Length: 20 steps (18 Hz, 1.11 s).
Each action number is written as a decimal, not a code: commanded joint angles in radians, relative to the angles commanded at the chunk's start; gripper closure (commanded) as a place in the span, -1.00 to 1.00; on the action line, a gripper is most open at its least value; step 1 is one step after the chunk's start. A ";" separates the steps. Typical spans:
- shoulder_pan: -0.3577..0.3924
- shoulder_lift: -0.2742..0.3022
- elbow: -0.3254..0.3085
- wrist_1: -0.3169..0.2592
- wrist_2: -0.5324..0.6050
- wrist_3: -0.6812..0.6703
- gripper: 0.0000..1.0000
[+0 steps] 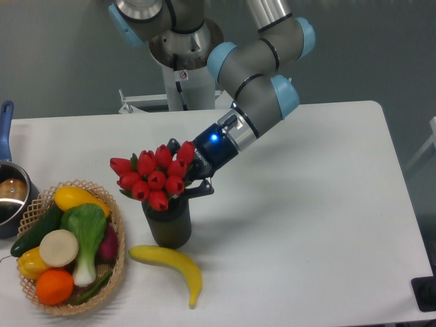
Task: Pick up the flowers from the vase
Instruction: 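Lift the gripped tulips straight up out of the dark vase, then carry the tulip bunch up and away from the vase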
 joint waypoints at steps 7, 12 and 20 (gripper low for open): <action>0.011 0.090 0.026 0.000 -0.002 -0.163 0.32; 0.014 0.127 0.026 -0.002 -0.032 -0.172 0.32; 0.032 0.166 0.132 -0.002 -0.032 -0.367 0.32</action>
